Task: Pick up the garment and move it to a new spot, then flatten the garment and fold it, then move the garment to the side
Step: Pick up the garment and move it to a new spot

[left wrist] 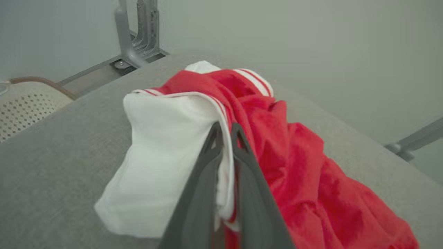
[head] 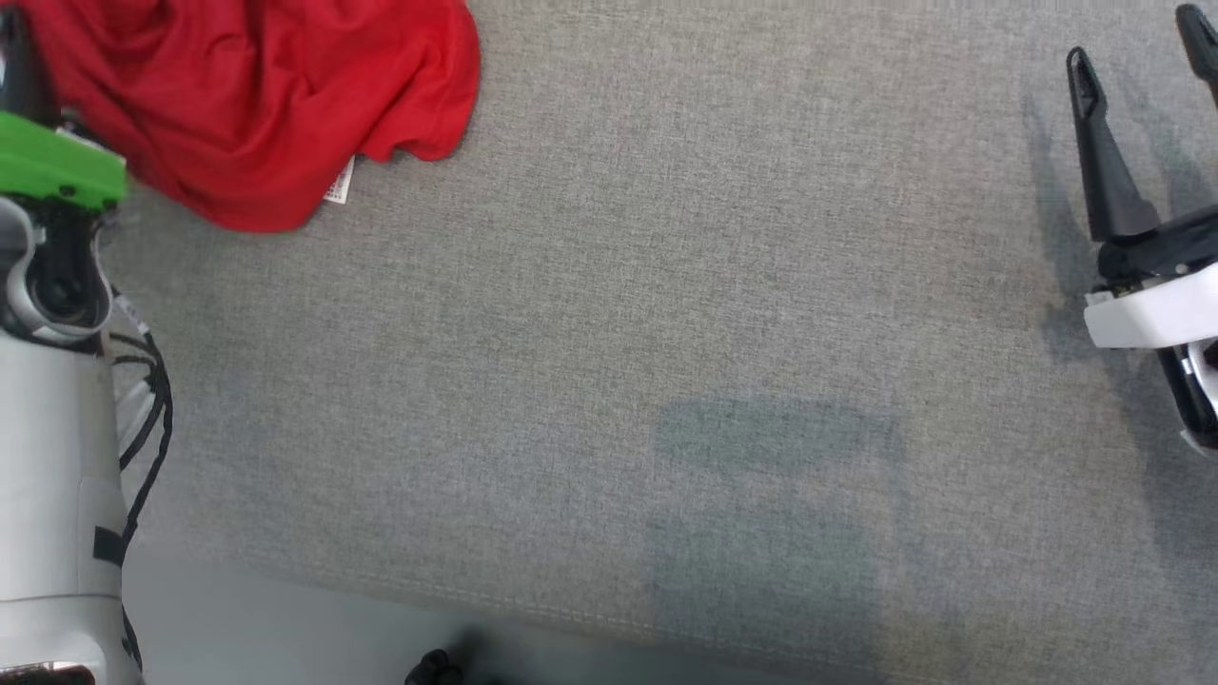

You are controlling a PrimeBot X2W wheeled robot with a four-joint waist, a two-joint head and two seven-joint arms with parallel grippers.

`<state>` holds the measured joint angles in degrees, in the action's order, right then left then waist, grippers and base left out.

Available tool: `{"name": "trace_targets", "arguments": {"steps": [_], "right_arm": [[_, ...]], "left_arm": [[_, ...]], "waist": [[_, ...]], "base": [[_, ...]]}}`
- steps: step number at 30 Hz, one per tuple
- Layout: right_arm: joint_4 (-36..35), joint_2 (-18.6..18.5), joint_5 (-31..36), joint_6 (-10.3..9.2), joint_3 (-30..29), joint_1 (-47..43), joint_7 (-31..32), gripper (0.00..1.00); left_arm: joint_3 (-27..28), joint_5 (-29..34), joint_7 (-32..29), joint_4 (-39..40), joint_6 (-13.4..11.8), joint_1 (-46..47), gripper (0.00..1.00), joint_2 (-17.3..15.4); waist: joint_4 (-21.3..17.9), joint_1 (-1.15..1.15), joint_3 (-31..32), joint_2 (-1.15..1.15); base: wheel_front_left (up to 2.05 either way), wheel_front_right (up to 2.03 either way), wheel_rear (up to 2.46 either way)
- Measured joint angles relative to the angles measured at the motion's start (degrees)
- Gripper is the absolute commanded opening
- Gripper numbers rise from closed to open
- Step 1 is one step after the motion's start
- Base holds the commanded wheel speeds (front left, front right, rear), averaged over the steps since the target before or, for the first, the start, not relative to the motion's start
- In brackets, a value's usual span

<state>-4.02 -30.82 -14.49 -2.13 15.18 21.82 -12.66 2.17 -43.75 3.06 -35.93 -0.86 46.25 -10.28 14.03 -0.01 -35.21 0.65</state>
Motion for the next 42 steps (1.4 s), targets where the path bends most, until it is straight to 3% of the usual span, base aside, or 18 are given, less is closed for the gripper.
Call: {"name": "trace_targets", "arguments": {"steps": [4, 7, 19, 31, 36, 39, 40, 41, 42], "right_arm": [[2.1, 2.5, -0.9, 0.01, 0.9, -1.2, -0.9, 1.0], [2.9, 4.4, -1.7, 0.02, 1.9, -1.3, -1.2, 1.0], [5.0, 10.3, -3.3, 0.08, 3.4, -1.6, -1.8, 1.0], [1.9, 15.3, -4.8, -1.6, -1.3, -3.2, -1.9, 1.0], [1.8, 16.9, -5.1, -2.01, -1.9, -6.5, -1.9, 1.0], [2.5, 18.0, -5.2, -1.9, -1.0, -7.4, -1.9, 1.0], [2.5, 18.4, -5.2, -1.48, -0.5, -7.4, -1.9, 1.0], [2.7, 18.7, -5.2, -0.98, 0.2, -7.4, -1.9, 1.0], [2.7, 18.7, -5.2, -0.98, 0.2, -7.4, -1.9, 1.0]], "left_arm": [[-8.5, 5.8, 2.4, 6.9, 6.0, 2.2, 0.0, 0.8], [-13.6, 7.9, 2.5, 9.9, 7.9, 2.2, 0.0, 2.7], [-33.2, 11.7, -3.7, 17.6, 8.0, -1.8, 0.0, 9.0], [-53.5, 11.2, -12.1, 23.4, 8.0, -2.8, 0.0, 8.8], [-59.7, 5.9, -13.1, 25.0, 8.0, -3.1, 0.0, 8.0], [-60.3, 3.0, -12.5, 24.4, 8.0, -5.4, 0.0, 7.9], [-60.4, 3.6, -12.3, 22.8, 8.0, -6.0, 0.21, 7.9], [-60.2, 4.8, -12.3, 21.2, 8.0, -6.3, 0.53, 7.8], [-60.2, 4.8, -12.3, 21.2, 8.0, -6.3, 1.0, 7.8]], "waist": [[0.5, 0.0, 2.8, 0.0], [0.6, 0.0, 4.8, 0.0], [-3.2, 0.01, 12.0, 0.0], [-12.4, 0.01, 14.7, 0.0], [-16.4, 0.01, 14.9, 0.0], [-18.7, 0.01, 14.7, 0.0], [-19.5, 0.01, 14.6, 0.0], [-20.3, 0.01, 14.5, 0.0], [-20.3, 0.01, 14.5, 0.0]], "base": [[0.0, 0.0, 0.0], [0.0, 0.0, 0.0], [0.0, 0.0, 0.0], [0.0, 0.0, 0.0], [0.0, 0.0, 0.0], [0.0, 0.0, 0.0], [0.0, 0.0, 0.0], [0.0, 0.0, 0.0], [0.0, 0.0, 0.0]]}}
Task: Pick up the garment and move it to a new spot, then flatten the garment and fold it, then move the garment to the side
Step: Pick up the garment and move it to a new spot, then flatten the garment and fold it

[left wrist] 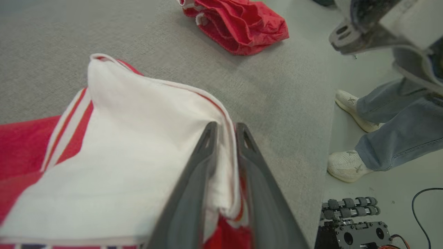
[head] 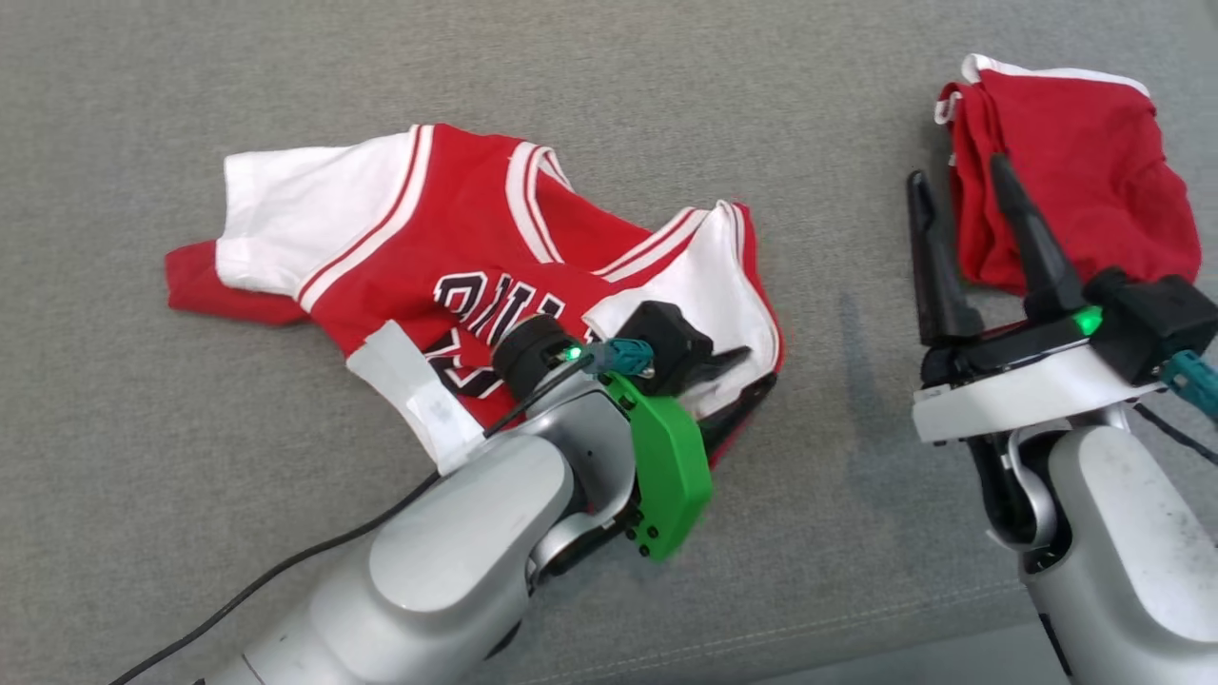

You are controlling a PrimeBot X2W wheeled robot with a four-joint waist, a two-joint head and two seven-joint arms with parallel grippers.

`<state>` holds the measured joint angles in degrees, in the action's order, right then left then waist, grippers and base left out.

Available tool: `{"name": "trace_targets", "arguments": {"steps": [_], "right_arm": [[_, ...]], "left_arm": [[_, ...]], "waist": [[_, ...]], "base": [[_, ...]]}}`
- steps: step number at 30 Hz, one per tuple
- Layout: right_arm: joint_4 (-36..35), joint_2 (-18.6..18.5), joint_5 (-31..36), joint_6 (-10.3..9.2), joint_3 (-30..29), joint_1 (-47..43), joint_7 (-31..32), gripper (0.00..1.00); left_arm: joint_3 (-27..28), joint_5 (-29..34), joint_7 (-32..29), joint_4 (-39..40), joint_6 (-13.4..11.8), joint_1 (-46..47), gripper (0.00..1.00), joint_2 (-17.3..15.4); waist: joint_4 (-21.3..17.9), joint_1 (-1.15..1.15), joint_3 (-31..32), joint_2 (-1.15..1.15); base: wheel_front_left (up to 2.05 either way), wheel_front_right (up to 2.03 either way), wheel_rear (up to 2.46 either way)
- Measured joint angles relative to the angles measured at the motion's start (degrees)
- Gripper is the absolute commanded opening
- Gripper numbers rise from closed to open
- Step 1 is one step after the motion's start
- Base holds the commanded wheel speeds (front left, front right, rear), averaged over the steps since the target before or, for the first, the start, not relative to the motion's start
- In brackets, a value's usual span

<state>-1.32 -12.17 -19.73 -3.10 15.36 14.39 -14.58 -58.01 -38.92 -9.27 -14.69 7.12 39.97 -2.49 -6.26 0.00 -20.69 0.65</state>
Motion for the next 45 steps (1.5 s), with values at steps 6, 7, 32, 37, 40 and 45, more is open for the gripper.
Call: {"name": "trace_targets", "arguments": {"steps": [6, 7, 32, 37, 40, 45], "right_arm": [[2.9, 1.2, 0.1, 3.63, 4.0, 0.2, 0.0, 1.0], [3.3, 0.7, 0.1, 3.78, 3.9, 0.2, 0.0, 1.0], [12.2, -9.2, 6.3, 10.16, 17.3, 6.4, 9.1, 1.0], [14.0, -9.1, 4.9, 10.16, 19.1, 6.3, 11.2, 1.0], [14.5, -9.1, 3.5, 10.16, 19.3, 6.2, 11.7, 1.0], [15.1, -8.6, 2.3, 10.16, 20.8, 6.2, 12.4, 1.0]], "left_arm": [[2.7, 1.7, 0.8, -3.9, -0.8, -0.6, 1.0, -0.3], [2.5, 1.2, 0.9, -3.5, -0.8, -0.8, 1.0, -0.3], [13.4, 2.8, 13.9, 2.2, -11.7, -7.3, 1.0, -5.2], [13.6, 1.0, 14.9, 1.9, -11.8, -11.3, 1.0, -4.9], [13.5, 0.2, 15.0, 1.4, -11.8, -13.1, 1.0, -4.5], [14.0, -0.3, 16.1, 0.8, -12.2, -15.0, 1.0, -4.6]], "waist": [[-4.6, 0.0, -0.6, 0.0], [-5.2, 0.0, -0.6, 0.0], [7.1, 0.0, 2.8, 0.0], [11.0, 0.0, 3.7, 0.0], [13.3, 0.0, 4.2, 0.0], [16.9, 0.0, 4.9, 0.0]], "base": [[0.0, 0.0, 0.0], [0.0, 0.0, 0.0], [0.0, 0.0, 0.0], [0.0, 0.0, 0.0], [0.0, 0.0, 0.0], [0.0, 0.0, 0.0]]}}
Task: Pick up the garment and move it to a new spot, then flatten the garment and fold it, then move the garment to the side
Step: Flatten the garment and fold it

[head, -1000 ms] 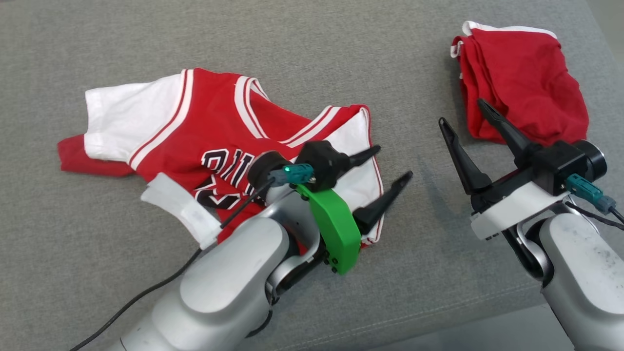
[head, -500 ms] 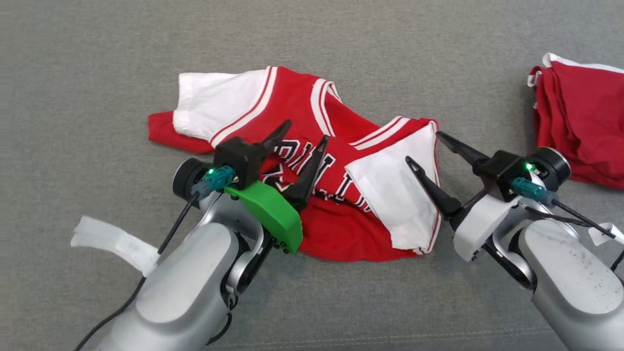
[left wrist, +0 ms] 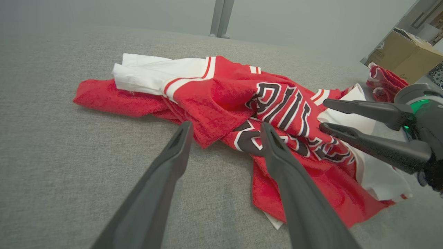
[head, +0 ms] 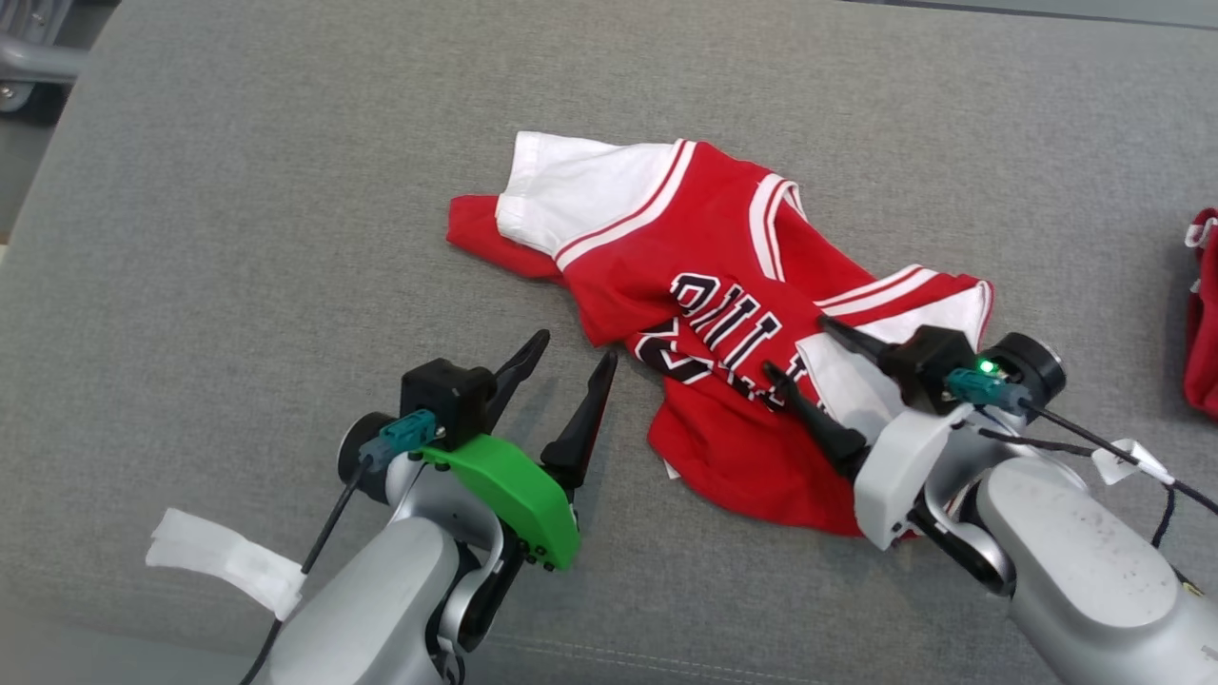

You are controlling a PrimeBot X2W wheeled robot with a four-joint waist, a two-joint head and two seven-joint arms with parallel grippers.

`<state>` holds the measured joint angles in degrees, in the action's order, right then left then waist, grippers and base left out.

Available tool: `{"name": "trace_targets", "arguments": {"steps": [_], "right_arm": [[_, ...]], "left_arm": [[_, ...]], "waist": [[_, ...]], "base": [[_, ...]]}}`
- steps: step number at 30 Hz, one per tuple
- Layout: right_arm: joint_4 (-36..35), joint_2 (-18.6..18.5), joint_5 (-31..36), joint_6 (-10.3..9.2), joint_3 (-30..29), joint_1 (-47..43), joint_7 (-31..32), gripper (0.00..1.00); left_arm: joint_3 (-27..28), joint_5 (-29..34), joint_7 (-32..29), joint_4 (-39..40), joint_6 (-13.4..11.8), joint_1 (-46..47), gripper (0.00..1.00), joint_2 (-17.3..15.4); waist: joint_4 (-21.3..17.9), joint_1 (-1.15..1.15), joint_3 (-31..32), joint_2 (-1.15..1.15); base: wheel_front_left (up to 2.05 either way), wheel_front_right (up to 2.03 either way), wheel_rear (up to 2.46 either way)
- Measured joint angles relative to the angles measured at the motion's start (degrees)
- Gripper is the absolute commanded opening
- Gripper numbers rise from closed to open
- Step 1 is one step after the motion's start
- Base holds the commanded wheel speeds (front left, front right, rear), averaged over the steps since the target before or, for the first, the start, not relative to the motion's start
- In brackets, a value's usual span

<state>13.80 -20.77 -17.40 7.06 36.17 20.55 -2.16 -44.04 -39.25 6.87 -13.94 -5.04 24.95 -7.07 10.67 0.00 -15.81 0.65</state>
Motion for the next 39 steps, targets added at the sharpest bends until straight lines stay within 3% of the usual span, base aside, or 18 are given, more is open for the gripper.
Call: {"name": "trace_targets", "arguments": {"steps": [5, 10, 39], "right_arm": [[0.5, 1.3, -0.9, 0.07, 3.1, 0.0, 1.1, 1.0], [1.1, 0.8, -1.5, 0.07, 4.5, 0.0, 1.3, 1.0], [3.0, -1.7, -5.0, 0.07, 1.3, -0.1, 1.3, 1.0]], "left_arm": [[1.2, -0.4, 0.5, 0.0, 0.0, -1.5, 1.0, -1.1], [2.1, -0.4, 1.5, 0.2, -0.4, -1.6, 1.0, -1.5], [2.8, -1.3, 1.7, 2.4, -0.5, -3.3, 1.0, -1.9]], "waist": [[2.2, 0.0, 0.8, 0.0], [2.0, 0.0, 1.3, 0.0], [0.0, 0.0, 0.2, 0.0]], "base": [[0.0, 0.0, 0.0], [0.0, 0.0, 0.0], [0.0, 0.0, 0.0]]}}
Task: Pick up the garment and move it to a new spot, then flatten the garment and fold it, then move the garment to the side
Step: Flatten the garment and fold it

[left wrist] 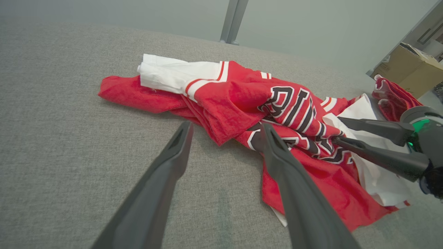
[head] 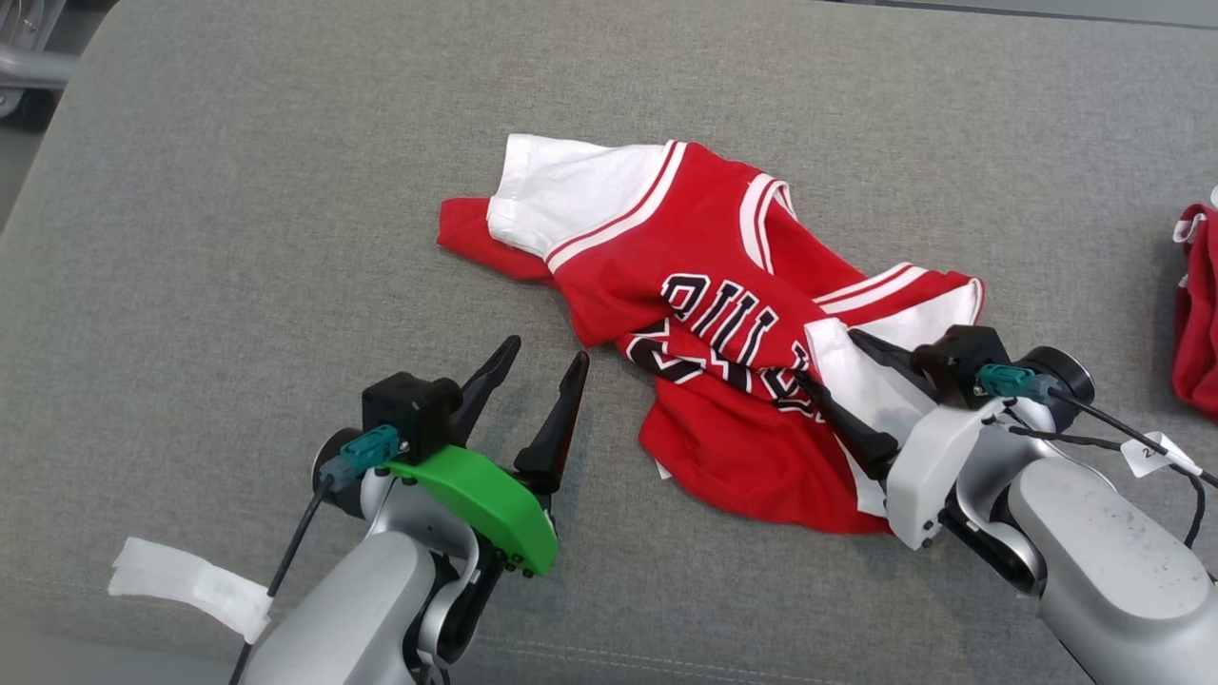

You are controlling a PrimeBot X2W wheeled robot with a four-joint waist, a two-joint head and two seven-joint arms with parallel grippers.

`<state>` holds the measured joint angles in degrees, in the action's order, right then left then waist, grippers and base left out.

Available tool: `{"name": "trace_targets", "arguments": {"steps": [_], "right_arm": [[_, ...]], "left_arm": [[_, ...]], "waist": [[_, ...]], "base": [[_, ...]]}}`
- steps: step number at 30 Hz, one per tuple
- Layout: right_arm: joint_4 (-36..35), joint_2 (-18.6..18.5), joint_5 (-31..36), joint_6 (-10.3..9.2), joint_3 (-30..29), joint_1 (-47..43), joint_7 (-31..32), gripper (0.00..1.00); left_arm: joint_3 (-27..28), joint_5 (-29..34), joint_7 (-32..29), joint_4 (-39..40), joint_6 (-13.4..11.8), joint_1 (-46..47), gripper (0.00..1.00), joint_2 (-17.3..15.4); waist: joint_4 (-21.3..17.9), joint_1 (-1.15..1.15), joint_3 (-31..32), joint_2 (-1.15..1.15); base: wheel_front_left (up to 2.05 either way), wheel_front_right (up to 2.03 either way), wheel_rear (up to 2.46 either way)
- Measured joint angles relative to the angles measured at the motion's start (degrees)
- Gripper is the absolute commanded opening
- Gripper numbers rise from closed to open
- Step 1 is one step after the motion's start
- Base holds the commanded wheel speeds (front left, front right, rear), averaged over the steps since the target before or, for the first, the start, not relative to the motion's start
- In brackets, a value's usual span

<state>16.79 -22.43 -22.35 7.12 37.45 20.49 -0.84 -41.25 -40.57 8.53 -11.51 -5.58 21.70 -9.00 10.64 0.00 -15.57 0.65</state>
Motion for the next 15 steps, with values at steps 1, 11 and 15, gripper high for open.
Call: {"name": "trace_targets", "arguments": {"steps": [1, 11, 15], "right_arm": [[0.0, 0.0, 0.0, 0.0, 0.0, 0.0, 0.2, 1.0], [0.7, 0.4, -0.9, 0.0, -0.4, 0.1, 0.1, 0.54], [0.5, 0.8, -1.4, 0.0, -0.8, 0.1, -0.4, 0.26]], "left_arm": [[0.1, 0.0, 0.0, 0.3, 0.0, 0.0, 1.0, -0.1], [0.4, 0.0, 0.0, 0.6, -0.1, 0.0, 1.0, -0.8], [1.2, 0.0, 0.0, 0.6, -0.5, 0.0, 1.0, -1.3]], "waist": [[0.0, 0.0, -0.2, 0.0], [-0.3, 0.0, -1.0, 0.0], [-1.1, 0.0, -0.8, 0.0]], "base": [[0.0, 0.0, 0.0], [0.0, 0.0, 0.0], [0.0, 0.0, 0.0]]}}
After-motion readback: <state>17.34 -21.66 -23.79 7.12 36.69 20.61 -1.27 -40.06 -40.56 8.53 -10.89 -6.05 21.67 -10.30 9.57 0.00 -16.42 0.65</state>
